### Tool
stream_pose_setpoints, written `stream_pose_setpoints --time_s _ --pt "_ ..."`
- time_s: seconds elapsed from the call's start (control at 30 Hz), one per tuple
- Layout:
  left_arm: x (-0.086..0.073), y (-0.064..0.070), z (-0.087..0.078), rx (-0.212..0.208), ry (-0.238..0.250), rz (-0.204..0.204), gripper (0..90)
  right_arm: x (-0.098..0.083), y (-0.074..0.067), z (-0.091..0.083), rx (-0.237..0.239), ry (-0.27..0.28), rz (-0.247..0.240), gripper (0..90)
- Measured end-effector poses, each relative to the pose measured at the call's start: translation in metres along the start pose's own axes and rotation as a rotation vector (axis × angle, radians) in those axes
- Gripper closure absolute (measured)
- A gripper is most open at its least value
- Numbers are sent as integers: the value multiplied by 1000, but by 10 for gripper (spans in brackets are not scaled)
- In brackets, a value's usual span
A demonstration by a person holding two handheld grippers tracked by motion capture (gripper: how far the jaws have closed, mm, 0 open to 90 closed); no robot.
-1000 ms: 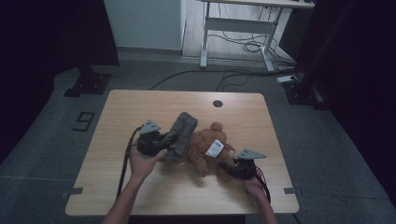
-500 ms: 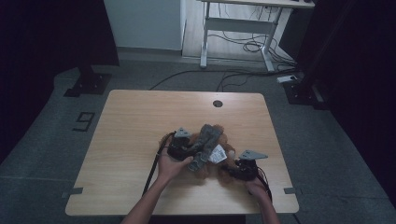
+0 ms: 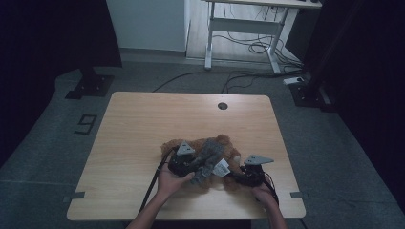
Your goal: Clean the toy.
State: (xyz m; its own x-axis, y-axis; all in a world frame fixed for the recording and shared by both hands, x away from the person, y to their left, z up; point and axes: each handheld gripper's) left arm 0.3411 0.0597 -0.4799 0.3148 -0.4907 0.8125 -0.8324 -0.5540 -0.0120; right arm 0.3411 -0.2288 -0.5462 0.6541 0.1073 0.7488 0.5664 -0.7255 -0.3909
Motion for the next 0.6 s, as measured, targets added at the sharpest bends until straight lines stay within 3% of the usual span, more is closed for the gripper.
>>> stream_pose_setpoints --time_s 0.23,0.5,0.6 --pt "-6 -12 4 15 13 -14 779 3 -1 9 -49 9 -3 618" --pt "6 -28 17 77 -6 -3 782 12 8 19 -67 46 29 614" --pt "10 -33 21 80 -8 -16 782 15 10 23 -85 62 39 614"
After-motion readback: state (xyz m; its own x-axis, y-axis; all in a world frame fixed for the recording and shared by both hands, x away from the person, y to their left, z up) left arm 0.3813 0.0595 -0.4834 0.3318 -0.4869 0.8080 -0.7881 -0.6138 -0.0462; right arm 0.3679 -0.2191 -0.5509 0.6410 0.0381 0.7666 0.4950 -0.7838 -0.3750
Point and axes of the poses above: each handheld gripper's, and its own axes: z roughly forward along the jaws, x roughly out of its top, y roughly to its right, and after that the axes turned 14 degrees about z, right-handed
